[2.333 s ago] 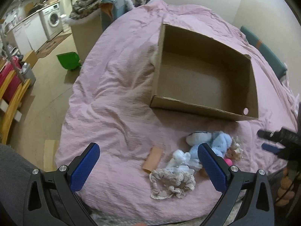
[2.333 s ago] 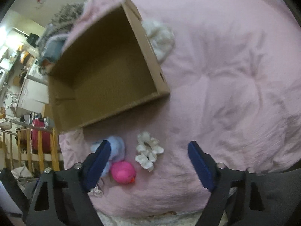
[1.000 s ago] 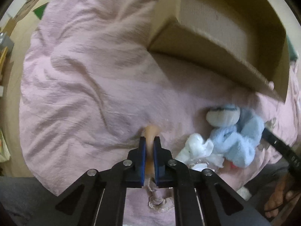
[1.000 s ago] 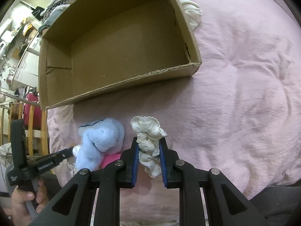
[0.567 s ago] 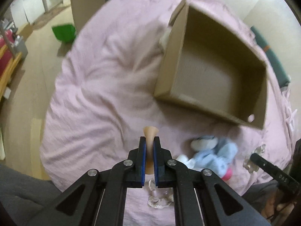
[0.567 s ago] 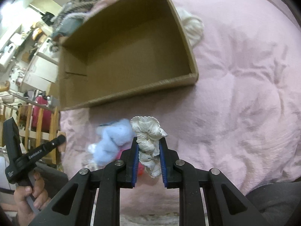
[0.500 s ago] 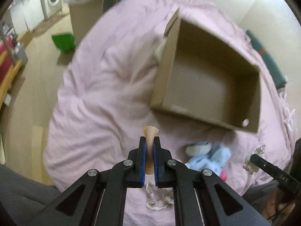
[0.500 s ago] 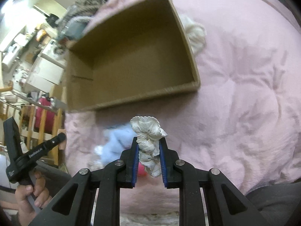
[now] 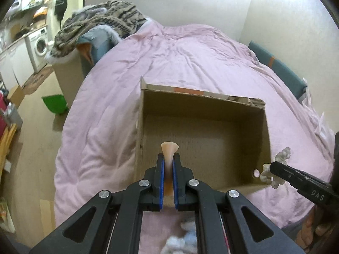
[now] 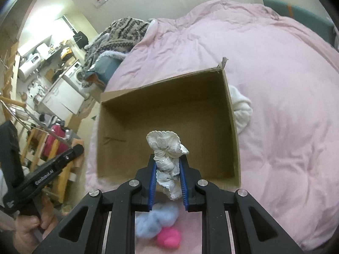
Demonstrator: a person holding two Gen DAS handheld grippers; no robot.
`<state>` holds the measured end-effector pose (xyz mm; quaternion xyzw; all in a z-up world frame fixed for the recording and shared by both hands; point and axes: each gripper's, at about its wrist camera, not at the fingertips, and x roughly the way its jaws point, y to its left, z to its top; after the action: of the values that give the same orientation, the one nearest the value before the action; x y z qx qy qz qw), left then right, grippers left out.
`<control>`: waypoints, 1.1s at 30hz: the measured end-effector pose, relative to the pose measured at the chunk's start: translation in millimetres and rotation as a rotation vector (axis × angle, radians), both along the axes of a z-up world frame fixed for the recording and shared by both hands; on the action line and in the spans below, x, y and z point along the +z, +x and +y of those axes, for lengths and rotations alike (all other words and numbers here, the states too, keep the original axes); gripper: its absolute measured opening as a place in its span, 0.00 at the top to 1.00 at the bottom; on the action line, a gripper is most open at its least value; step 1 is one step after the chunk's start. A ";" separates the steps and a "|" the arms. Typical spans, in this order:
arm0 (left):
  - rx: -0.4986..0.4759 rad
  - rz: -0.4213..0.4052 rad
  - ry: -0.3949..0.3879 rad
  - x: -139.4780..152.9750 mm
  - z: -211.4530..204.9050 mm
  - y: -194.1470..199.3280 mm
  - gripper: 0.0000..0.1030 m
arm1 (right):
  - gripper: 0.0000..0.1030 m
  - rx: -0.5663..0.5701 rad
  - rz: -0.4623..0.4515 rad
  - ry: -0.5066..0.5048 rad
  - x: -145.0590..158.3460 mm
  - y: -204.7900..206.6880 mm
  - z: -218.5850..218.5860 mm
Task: Organize soft objects
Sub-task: 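Carry the white scrunchie and the cardboard tube with both grippers over the box, then open both grippers to drop the scrunchie and the tube into the box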
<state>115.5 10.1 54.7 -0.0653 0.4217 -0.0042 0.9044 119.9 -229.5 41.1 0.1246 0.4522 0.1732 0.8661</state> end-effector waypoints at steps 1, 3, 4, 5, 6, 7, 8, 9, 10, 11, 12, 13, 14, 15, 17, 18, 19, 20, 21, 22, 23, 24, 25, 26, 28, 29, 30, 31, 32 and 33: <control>-0.008 -0.009 0.008 -7.0 -2.3 5.7 0.94 | 0.79 -0.002 0.002 -0.008 -4.8 2.2 6.0; -0.023 -0.025 0.016 -20.4 -5.2 10.1 0.94 | 0.79 0.003 0.008 -0.021 -15.4 4.1 13.2; -0.026 -0.029 0.031 -27.1 -6.9 11.0 0.94 | 0.79 0.000 0.015 -0.040 -21.4 4.6 15.1; -0.023 -0.022 0.054 -35.1 -7.9 12.9 0.94 | 0.79 0.001 0.028 -0.053 -26.2 5.8 18.4; -0.021 -0.010 0.063 -41.9 -8.1 14.5 0.94 | 0.79 0.002 0.040 -0.059 -31.2 5.8 19.3; -0.022 0.010 0.056 -48.9 -6.7 17.3 0.94 | 0.79 0.004 0.047 -0.070 -35.2 5.6 20.7; -0.021 0.021 0.053 -53.7 -5.1 19.3 0.94 | 0.79 0.007 0.051 -0.083 -38.5 5.0 23.2; -0.018 0.023 0.060 -56.1 -4.0 20.2 0.94 | 0.79 0.012 0.053 -0.099 -40.9 5.0 25.3; -0.013 0.019 0.072 -57.4 -3.2 20.4 0.93 | 0.79 0.015 0.055 -0.115 -43.0 5.1 27.9; -0.008 0.015 0.076 -57.5 -1.9 20.4 0.93 | 0.79 0.019 0.056 -0.131 -44.7 5.6 30.1; -0.004 0.014 0.066 -57.8 -0.3 20.3 0.93 | 0.79 0.023 0.056 -0.141 -46.5 6.1 32.2; -0.002 0.016 0.053 -58.7 0.8 19.6 0.93 | 0.79 0.026 0.057 -0.149 -49.1 6.8 33.1; -0.001 0.020 0.042 -59.6 1.7 19.6 0.93 | 0.79 0.026 0.059 -0.155 -50.5 7.3 33.9; -0.003 0.025 0.040 -60.4 1.5 19.2 0.93 | 0.79 0.027 0.061 -0.158 -52.2 7.6 34.9; -0.007 0.022 0.048 -60.2 0.5 18.4 0.93 | 0.79 0.026 0.065 -0.165 -54.1 8.7 35.6; -0.008 0.015 0.051 -59.1 0.1 17.5 0.93 | 0.79 0.027 0.068 -0.168 -55.4 10.2 36.6; -0.014 0.009 0.051 -58.4 -0.5 17.5 0.93 | 0.79 0.027 0.071 -0.168 -56.0 10.1 36.6; -0.019 0.007 0.049 -57.8 -1.8 16.9 0.93 | 0.79 0.024 0.074 -0.167 -56.7 10.7 35.8; -0.029 0.005 0.043 -57.9 -2.8 16.6 0.93 | 0.79 0.022 0.077 -0.164 -57.4 11.7 36.0; -0.035 0.005 0.043 -57.7 -4.3 16.0 0.93 | 0.79 0.018 0.079 -0.162 -57.7 12.0 35.3; -0.040 0.006 0.047 -58.5 -5.9 15.4 0.93 | 0.79 0.016 0.080 -0.162 -57.9 12.1 34.8; -0.044 0.008 0.051 -59.3 -7.3 14.5 0.93 | 0.79 0.014 0.080 -0.162 -58.0 11.9 34.6; -0.044 0.011 0.048 -60.2 -7.8 14.1 0.93 | 0.79 0.014 0.081 -0.160 -58.3 13.1 35.4; -0.044 0.014 0.042 -60.7 -7.7 14.2 0.93 | 0.79 0.014 0.081 -0.159 -58.2 12.4 35.5; -0.039 0.022 0.030 -61.9 -6.9 14.6 0.93 | 0.78 0.016 0.080 -0.160 -57.9 12.0 36.1; -0.034 0.023 0.029 -62.1 -6.3 14.7 0.93 | 0.78 0.018 0.080 -0.158 -57.9 12.2 36.5; -0.031 0.025 0.030 -62.6 -5.5 14.7 0.93 | 0.78 0.019 0.081 -0.156 -57.8 12.5 36.9; -0.031 0.027 0.030 -63.1 -5.6 14.8 0.93 | 0.77 0.019 0.081 -0.157 -57.8 12.2 36.9; -0.031 0.029 0.029 -63.7 -5.6 14.8 0.93 | 0.77 0.019 0.081 -0.157 -57.8 12.3 36.6; -0.031 0.031 0.029 -64.1 -6.1 14.9 0.92 | 0.75 0.019 0.082 -0.153 -57.6 12.2 36.3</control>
<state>130.4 4.0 -9.4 -0.0455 0.4366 -0.0111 0.8984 132.0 -193.2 -16.5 0.0605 0.5002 0.1411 0.8522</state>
